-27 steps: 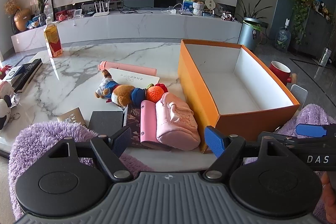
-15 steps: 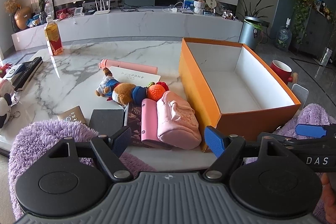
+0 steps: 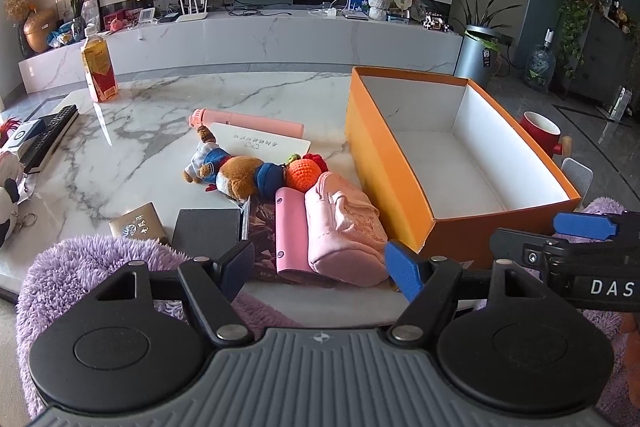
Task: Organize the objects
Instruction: 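Move the right gripper down onto the pink bag beside the orange box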
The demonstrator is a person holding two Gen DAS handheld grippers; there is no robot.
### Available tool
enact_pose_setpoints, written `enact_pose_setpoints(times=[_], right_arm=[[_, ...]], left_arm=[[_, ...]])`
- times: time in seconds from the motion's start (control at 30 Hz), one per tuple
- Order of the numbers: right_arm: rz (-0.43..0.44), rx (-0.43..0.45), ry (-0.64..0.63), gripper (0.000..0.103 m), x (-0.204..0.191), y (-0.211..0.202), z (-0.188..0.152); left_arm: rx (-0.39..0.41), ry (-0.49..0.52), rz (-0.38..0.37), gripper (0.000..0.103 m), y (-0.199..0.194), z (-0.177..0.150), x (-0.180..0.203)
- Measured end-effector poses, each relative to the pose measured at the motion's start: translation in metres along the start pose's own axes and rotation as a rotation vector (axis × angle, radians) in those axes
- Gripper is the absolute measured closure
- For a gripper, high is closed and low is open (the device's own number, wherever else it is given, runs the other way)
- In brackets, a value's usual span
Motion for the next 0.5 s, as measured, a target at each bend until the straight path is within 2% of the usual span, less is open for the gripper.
enact_pose_setpoints(times=[0.13, 0.2, 0.3, 0.33, 0.4, 0.47, 0.5], right_arm=[[0.047, -0.013, -0.035, 0.028, -0.01, 0.01, 0.008], [0.079, -0.021, -0.056, 0.04, -0.017, 0.016, 0.012], [0.128, -0.038, -0.104, 0.052, -0.03, 0.029, 0.019], [0.144, -0.042, -0.117, 0.053, -0.034, 0.033, 0.022], [0.175, -0.059, -0.137, 0.061, -0.042, 0.043, 0.029], [0.201, -0.084, -0.141, 0.065, -0.05, 0.054, 0.035], [0.211, -0.097, -0.142, 0.066, -0.055, 0.061, 0.038]], left_arm=[[-0.019, -0.007, -0.046, 0.033, 0.006, 0.005, -0.008], [-0.034, -0.001, -0.063, 0.044, 0.011, 0.008, -0.012], [-0.055, 0.011, -0.072, 0.058, 0.019, 0.013, -0.018], [-0.059, 0.014, -0.074, 0.06, 0.021, 0.015, -0.02], [-0.074, 0.02, -0.085, 0.072, 0.027, 0.02, -0.026], [-0.089, 0.013, -0.089, 0.075, 0.034, 0.024, -0.034], [-0.097, 0.013, -0.092, 0.08, 0.037, 0.026, -0.037]])
Point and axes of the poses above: each gripper's, at about its wrist camera, not at the fingertips, and y roughly the way its jaws point, x to its right, z to its top, the point moved 1 cm from there along y, roughly the way its jaws point, and after that the axes turned 4 degrees about x, right-handed, at the moved point
